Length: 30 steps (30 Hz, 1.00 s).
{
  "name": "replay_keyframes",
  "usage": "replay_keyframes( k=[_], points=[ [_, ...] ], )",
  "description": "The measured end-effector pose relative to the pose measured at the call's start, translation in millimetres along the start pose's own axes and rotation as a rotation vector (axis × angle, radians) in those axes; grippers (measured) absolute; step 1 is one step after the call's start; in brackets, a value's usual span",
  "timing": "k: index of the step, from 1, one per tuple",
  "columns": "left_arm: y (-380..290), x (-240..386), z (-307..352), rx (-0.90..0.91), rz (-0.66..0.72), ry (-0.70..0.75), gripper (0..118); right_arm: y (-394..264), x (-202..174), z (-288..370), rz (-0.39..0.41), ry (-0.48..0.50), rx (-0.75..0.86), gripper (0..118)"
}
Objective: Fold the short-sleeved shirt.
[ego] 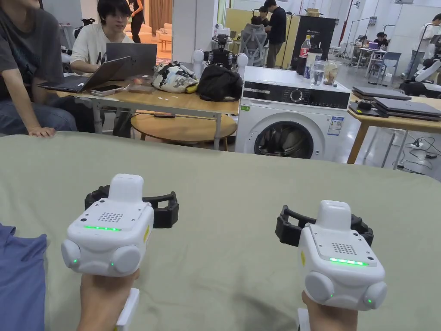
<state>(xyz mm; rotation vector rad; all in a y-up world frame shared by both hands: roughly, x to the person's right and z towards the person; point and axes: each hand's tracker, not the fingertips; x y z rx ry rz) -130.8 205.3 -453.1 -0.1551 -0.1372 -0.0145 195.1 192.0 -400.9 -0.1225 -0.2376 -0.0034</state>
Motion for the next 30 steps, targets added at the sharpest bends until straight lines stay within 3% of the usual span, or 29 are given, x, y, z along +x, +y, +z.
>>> replay_keyframes(
  k=[4, 6, 7, 8, 9, 10, 12, 15, 20, 24, 27, 30],
  points=[
    [1, 1, 3, 0.005, -0.001, -0.001, 117, 0, -1, 2, 0.006, -0.003, 0.003, 118],
    [3, 2, 7, 0.007, 0.001, -0.012, 102, 0, -2, 3, 0.010, -0.005, 0.005, 112],
    [4, 3, 8, 0.010, -0.001, -0.012, 86, 0, -2, 3, 0.017, -0.008, 0.007, 95],
    [4, 4, 9, 0.015, -0.004, -0.009, 58, 0, -3, 5, 0.020, -0.008, 0.012, 58],
    [5, 5, 10, 0.019, -0.005, -0.012, 34, 0, -4, 7, 0.021, -0.007, 0.017, 31],
    [6, 5, 10, 0.016, -0.006, -0.015, 16, 1, -4, 7, 0.022, -0.009, 0.015, 11],
    [7, 8, 10, 0.009, -0.022, 0.000, 0, 3, -5, 4, 0.011, -0.031, -0.013, 0],
    [6, 7, 12, 0.039, -0.041, 0.014, 0, 0, 2, 5, -0.020, -0.027, -0.001, 0],
    [8, 4, 14, 0.048, -0.048, 0.029, 0, 1, 2, 7, 0.000, -0.022, -0.005, 0],
    [9, -8, 9, 0.002, -0.025, 0.058, 0, 5, 3, 8, -0.054, -0.002, -0.030, 0],
    [10, -24, 10, -0.041, -0.022, 0.076, 0, 8, -8, 5, -0.064, -0.001, -0.039, 0],
    [12, -52, 21, -0.064, -0.005, 0.110, 0, 13, -33, 4, -0.047, 0.067, -0.043, 0]
  ],
)
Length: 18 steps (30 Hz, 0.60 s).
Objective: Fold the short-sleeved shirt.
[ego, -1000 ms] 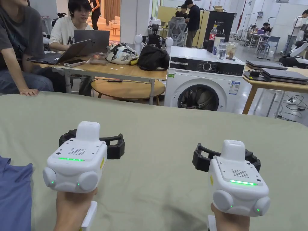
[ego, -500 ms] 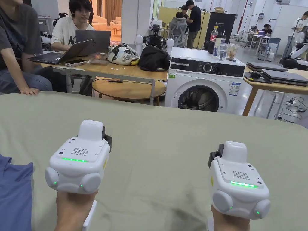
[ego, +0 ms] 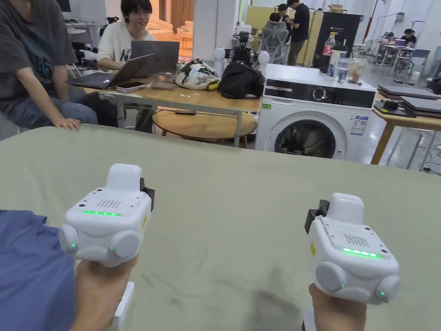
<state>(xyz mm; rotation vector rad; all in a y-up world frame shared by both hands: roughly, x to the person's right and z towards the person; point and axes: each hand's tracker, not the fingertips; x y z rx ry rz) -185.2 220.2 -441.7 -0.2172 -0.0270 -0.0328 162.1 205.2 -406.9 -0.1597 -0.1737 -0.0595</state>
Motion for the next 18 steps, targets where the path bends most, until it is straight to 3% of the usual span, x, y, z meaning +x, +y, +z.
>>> replay_keyframes(
  k=[7, 13, 18],
  points=[
    [8, -79, 34, -0.109, 0.039, 0.096, 0, 1, -101, 1, 0.127, 0.158, 0.020, 0],
    [12, -147, 62, -0.237, 0.038, 0.194, 0, -1, -171, 4, 0.115, 0.267, -0.013, 0],
    [5, -200, 64, -0.461, 0.079, 0.219, 2, -11, -204, 8, 0.147, 0.339, -0.036, 0]
  ],
)
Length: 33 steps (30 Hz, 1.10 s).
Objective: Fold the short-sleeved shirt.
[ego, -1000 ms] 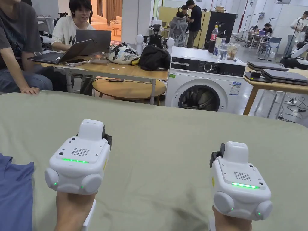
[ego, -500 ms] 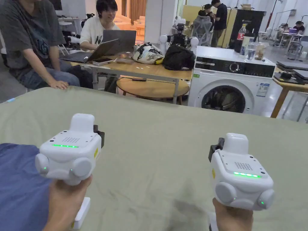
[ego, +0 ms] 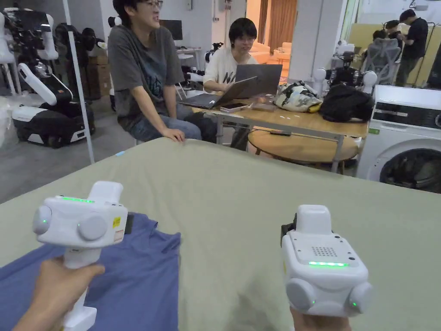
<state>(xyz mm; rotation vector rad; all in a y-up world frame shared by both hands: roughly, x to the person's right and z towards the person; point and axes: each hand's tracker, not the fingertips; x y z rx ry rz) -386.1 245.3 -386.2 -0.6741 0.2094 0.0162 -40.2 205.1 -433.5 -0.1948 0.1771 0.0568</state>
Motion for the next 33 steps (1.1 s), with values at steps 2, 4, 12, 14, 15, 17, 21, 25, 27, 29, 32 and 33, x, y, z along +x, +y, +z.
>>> replay_keyframes(
  k=[2, 4, 12, 14, 15, 17, 21, 25, 27, 29, 32, 33],
  points=[
    [-3, -16, -17, -0.146, -0.016, -0.012, 8, -4, -8, 0, 0.024, 0.012, -0.004, 0],
    [-11, -25, -34, -0.264, -0.061, -0.023, 19, -8, -13, 0, 0.049, 0.019, -0.005, 0],
    [-39, -37, -78, -0.424, 0.122, -0.112, 65, -22, -8, -1, 0.116, 0.029, -0.036, 0],
    [-45, -34, -85, -0.437, 0.106, -0.100, 72, -25, -5, -2, 0.121, 0.023, -0.047, 0],
    [-50, -32, -92, -0.467, 0.102, -0.075, 75, -26, -4, -2, 0.125, 0.022, -0.053, 0],
    [-60, -32, -107, -0.536, 0.098, -0.081, 80, -29, -1, -3, 0.132, 0.018, -0.069, 0],
    [-66, -21, -107, -0.500, 0.065, -0.063, 80, -34, 3, -3, 0.138, 0.013, -0.086, 0],
    [-72, -19, -96, -0.449, 0.060, -0.059, 45, -35, 6, -1, 0.144, 0.010, -0.096, 0],
    [-71, -16, -90, -0.430, 0.047, -0.073, 0, -36, 8, 0, 0.144, 0.007, -0.097, 0],
    [-68, -17, -87, -0.410, 0.034, -0.087, 0, -37, 10, 1, 0.142, 0.004, -0.099, 0],
    [-69, -21, -83, -0.378, 0.053, -0.070, 0, -38, 16, 3, 0.129, -0.001, -0.106, 0],
    [-69, -24, -80, -0.364, 0.080, -0.076, 0, -38, 19, 4, 0.123, -0.003, -0.107, 0]
  ],
)
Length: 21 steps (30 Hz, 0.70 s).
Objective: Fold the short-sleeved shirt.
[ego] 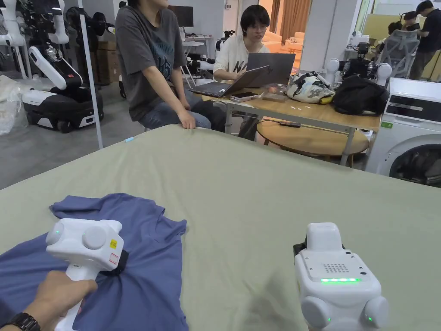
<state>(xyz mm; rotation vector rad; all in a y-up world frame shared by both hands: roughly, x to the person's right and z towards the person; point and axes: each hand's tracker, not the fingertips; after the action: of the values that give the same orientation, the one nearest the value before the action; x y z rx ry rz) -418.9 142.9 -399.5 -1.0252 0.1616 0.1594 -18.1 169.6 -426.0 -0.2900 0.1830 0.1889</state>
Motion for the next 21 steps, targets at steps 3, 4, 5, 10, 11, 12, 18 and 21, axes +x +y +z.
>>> replay_keyframes(
  k=[3, 4, 5, 10, 11, 12, 18, 21],
  points=[
    [2, 5, 26, 0.141, -0.021, 0.030, 0, 0, 9, 4, -0.012, -0.010, 0.005, 0],
    [6, 5, 34, 0.185, 0.001, 0.023, 0, 0, 12, 6, -0.018, -0.013, 0.008, 0],
    [11, 5, 42, 0.200, 0.010, -0.034, 0, 1, 16, 6, -0.025, -0.018, 0.009, 0],
    [40, 24, 85, 0.329, -0.017, -0.086, 0, 2, 36, 11, -0.064, -0.042, 0.011, 0],
    [46, 31, 94, 0.364, -0.003, -0.077, 0, 2, 40, 12, -0.066, -0.053, 0.018, 0],
    [54, 40, 99, 0.372, -0.021, -0.117, 0, 2, 44, 14, -0.067, -0.065, 0.022, 0],
    [91, 123, 151, 0.505, -0.143, -0.290, 0, 5, 74, 26, -0.095, -0.111, 0.031, 0],
    [98, 178, 170, 0.549, -0.260, -0.352, 0, 8, 95, 38, -0.112, -0.148, 0.042, 0]
  ],
)
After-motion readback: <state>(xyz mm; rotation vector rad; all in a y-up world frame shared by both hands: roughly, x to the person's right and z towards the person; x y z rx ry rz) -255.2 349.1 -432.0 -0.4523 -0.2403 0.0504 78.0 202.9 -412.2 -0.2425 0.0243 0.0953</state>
